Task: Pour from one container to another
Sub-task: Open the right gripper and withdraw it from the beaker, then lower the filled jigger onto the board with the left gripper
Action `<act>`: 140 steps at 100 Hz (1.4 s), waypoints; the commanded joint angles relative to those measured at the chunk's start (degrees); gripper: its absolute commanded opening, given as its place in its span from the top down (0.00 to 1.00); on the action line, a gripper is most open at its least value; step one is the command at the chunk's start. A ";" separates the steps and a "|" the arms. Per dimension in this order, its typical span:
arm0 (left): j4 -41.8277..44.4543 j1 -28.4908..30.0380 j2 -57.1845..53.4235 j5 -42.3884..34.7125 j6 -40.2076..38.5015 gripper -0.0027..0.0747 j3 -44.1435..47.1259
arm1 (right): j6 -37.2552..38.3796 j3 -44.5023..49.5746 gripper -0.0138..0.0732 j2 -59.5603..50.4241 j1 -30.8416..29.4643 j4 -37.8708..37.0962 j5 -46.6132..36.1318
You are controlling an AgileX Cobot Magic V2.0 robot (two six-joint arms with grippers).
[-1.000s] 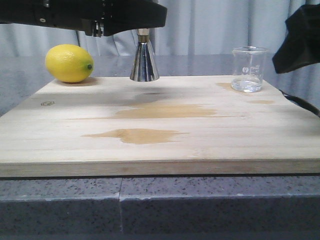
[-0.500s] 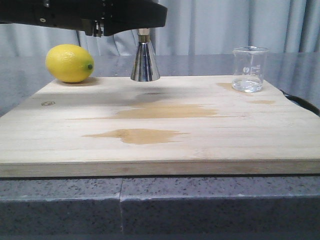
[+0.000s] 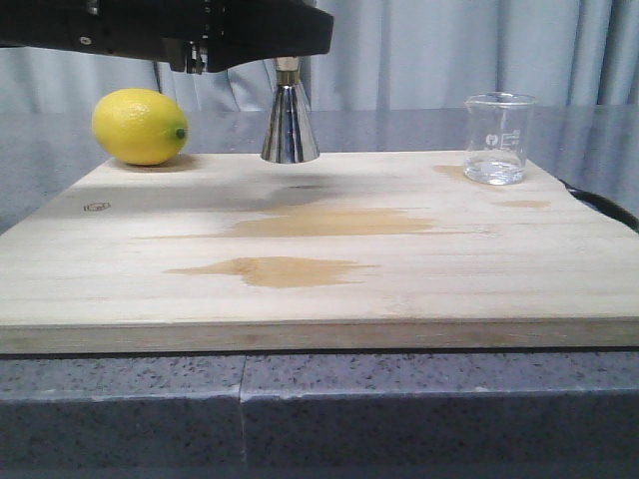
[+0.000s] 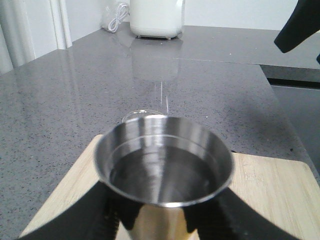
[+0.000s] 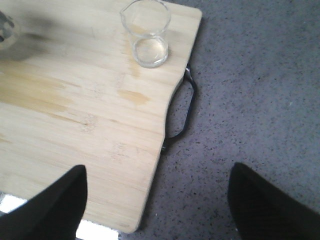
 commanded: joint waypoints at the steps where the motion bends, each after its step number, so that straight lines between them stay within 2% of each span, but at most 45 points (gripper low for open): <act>1: -5.34 -0.53 -2.20 5.75 -0.34 0.60 -1.71 | -1.22 0.03 0.26 -3.06 -0.58 2.48 -5.31; 29: -5.34 -0.53 -2.20 5.75 -0.34 0.60 -1.71 | -1.22 3.75 0.26 -10.38 -0.58 3.88 -10.01; 77: -5.21 -0.53 -2.20 6.11 -0.34 0.60 -1.71 | -1.22 3.75 0.26 -10.75 -0.58 2.33 -10.14; 118: -4.17 -0.53 -2.08 -3.11 -0.34 0.60 -1.71 | -1.22 3.75 0.26 -10.75 -0.58 2.26 -10.18; 140: -4.28 -0.53 -1.14 -1.27 -0.34 0.60 -1.71 | -1.22 3.75 0.26 -10.75 -0.58 2.26 -10.55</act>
